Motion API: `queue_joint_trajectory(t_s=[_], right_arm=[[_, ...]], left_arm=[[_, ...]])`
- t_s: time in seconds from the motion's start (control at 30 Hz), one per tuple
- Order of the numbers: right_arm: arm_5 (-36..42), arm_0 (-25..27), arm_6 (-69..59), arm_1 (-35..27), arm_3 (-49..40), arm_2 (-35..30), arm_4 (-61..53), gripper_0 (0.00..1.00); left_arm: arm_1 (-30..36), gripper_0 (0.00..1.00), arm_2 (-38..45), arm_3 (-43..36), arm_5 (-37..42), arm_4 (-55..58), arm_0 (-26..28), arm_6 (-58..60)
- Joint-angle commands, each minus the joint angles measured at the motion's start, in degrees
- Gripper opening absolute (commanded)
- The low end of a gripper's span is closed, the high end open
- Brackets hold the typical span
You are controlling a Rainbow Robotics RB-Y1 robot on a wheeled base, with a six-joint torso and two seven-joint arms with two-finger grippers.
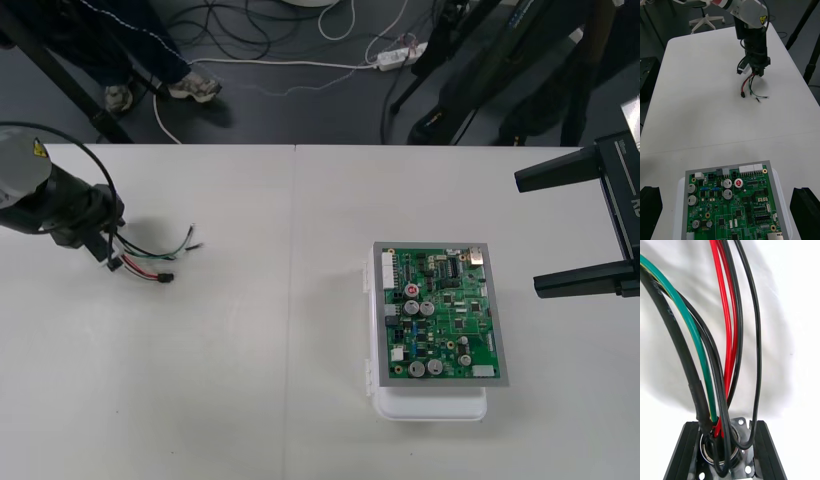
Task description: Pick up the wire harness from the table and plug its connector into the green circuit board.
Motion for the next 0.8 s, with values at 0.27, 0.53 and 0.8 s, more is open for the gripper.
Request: queue_joint_trajectory(t_s=[0.27,0.53,0.8], right_arm=[[-0.2,-0.6,-3.2,-1.8,-0.8,-1.6,0.1,1.0],[-0.2,-0.6,-3.2,-1.8,-0.8,-1.6,0.1,1.0],[-0.2,-0.6,-3.2,-1.8,-0.8,-1.6,0.1,1.0]], left_arm=[[5.2,0.0,-0.7,-1.5,-19.2,10.2,-8.0,-2.3],[6.9,0.0,-0.5,-2.4,-30.3,18.4,-10.3,2.9],[13.4,0.0,3.1,-10.8,-41.5,20.3,-14.5,14.2]])
